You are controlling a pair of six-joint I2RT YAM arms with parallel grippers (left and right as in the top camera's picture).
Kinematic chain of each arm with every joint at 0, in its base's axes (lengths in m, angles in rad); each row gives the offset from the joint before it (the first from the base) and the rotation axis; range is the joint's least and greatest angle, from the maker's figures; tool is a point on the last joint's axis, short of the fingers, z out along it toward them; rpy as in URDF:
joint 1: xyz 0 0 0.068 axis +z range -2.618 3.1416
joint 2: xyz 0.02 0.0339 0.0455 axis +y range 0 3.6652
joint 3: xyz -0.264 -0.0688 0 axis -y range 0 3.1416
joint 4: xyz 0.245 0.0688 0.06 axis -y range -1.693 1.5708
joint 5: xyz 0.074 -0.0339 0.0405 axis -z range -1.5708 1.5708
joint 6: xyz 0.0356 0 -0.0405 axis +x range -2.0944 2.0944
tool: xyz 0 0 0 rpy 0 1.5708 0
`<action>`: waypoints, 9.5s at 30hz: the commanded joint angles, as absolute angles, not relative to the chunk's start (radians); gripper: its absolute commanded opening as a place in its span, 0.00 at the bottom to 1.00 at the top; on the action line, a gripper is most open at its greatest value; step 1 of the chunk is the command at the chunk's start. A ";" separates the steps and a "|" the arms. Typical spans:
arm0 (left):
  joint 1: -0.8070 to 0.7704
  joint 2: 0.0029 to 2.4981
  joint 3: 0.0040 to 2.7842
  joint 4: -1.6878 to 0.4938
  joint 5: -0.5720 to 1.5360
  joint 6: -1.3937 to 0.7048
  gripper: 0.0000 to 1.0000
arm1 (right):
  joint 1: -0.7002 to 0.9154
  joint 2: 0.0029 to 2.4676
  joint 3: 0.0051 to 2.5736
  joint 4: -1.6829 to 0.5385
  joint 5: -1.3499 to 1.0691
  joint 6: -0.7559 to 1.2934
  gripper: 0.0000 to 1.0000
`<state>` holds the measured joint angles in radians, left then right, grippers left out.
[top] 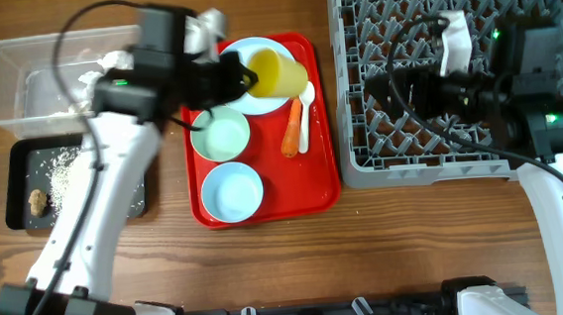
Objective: Sort waste into correct bins and load items into the dishwasher rack
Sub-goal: 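Grasp the yellow cup with the left gripper and lift it, then hand the yellow cup from the left gripper to the right gripper, then place the yellow cup into the dish rack with the right gripper, then grasp the carrot on the red tray with the left gripper, then drop the carrot onto the rice on the black tray, then reach the right gripper to the red tray and grasp the green bowl, then place the green bowl upright in the dish rack with the right gripper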
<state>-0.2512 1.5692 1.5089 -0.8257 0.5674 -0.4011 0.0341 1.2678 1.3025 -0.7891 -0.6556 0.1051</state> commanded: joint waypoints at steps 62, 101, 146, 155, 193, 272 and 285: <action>-0.129 1.573 1.511 -0.591 1.306 -0.374 0.35 | -0.014 1.483 1.316 0.112 -1.446 0.585 0.51; -0.138 1.589 1.509 -0.900 0.441 -0.319 0.59 | 0.086 1.738 1.578 -1.293 -0.201 0.311 0.98; -0.614 2.115 1.505 -0.766 -0.071 -0.405 0.44 | 0.086 1.726 1.896 -1.411 -0.177 0.236 0.98; -0.614 2.124 1.508 -0.759 -0.042 -0.405 0.11 | 0.086 1.726 1.896 -1.415 -0.178 0.236 0.98; 0.477 1.738 1.129 -0.785 0.011 -0.606 0.44 | 0.086 1.726 1.896 -1.414 -0.176 0.234 1.00; 0.265 1.616 1.484 -0.928 0.111 -0.408 1.00 | 0.349 2.065 1.968 -0.501 1.172 -0.067 0.04; 0.265 1.616 1.484 -0.928 0.111 -0.408 1.00 | 0.347 2.334 1.964 -0.068 1.142 -0.598 0.04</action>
